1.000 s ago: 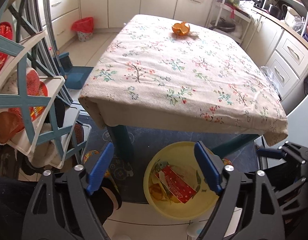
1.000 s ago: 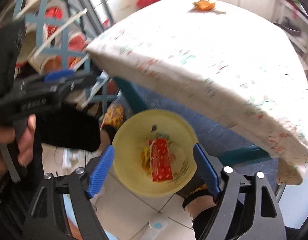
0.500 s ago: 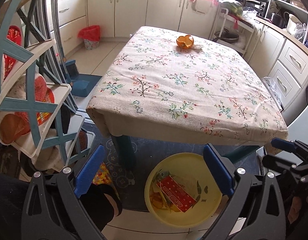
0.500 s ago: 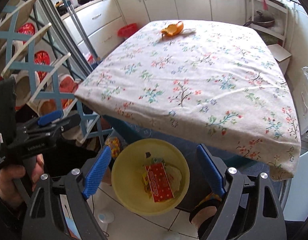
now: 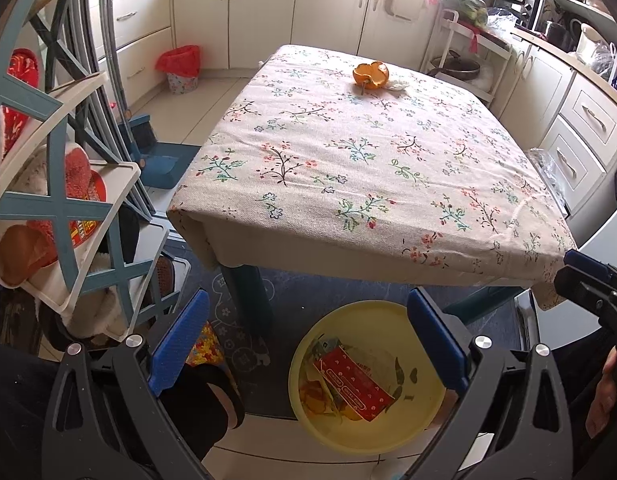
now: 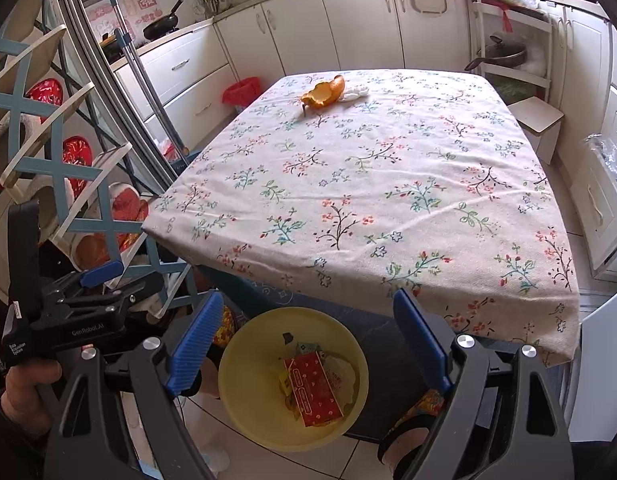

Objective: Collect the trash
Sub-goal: 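Move both tools back over the table toward the last peel and tissue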

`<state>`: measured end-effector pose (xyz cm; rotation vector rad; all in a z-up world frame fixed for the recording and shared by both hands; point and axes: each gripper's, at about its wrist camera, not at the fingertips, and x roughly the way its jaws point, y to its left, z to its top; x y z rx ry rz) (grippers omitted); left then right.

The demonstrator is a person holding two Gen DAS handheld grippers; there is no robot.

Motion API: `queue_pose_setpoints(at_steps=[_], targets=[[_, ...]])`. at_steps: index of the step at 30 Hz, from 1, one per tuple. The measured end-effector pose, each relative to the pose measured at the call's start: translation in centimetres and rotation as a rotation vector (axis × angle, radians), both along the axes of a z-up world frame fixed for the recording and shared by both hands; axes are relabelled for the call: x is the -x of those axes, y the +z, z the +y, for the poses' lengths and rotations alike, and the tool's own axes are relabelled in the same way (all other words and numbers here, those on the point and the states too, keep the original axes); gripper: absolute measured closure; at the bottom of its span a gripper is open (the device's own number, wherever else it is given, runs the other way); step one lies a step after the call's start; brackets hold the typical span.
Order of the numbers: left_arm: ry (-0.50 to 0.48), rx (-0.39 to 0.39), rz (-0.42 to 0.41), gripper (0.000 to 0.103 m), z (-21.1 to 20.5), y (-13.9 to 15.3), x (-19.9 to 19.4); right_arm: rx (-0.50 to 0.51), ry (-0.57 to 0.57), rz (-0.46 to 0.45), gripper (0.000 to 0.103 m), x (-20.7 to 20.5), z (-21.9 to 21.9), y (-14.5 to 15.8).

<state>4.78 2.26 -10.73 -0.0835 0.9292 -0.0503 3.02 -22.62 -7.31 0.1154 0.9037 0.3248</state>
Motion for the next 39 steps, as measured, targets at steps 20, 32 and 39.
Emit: queue_pose_setpoints(at_steps=[20, 32, 39], targets=[[-0.012, -0.045, -0.049, 0.008, -0.6, 1.2, -0.2, -0.006, -0.064, -0.064, 0.019, -0.1, -0.7, 1.3], [-0.053, -0.078, -0.107, 0.008, -1.7, 3.9, -4.5, -0.002, -0.05, -0.085, 0.019, -5.2, -0.5, 2.6], [-0.052, 0.005, -0.117, 0.008, -1.8, 5.3, -9.8, -0.012, -0.062, -0.072, 0.019, -10.1, -0.5, 2.8]])
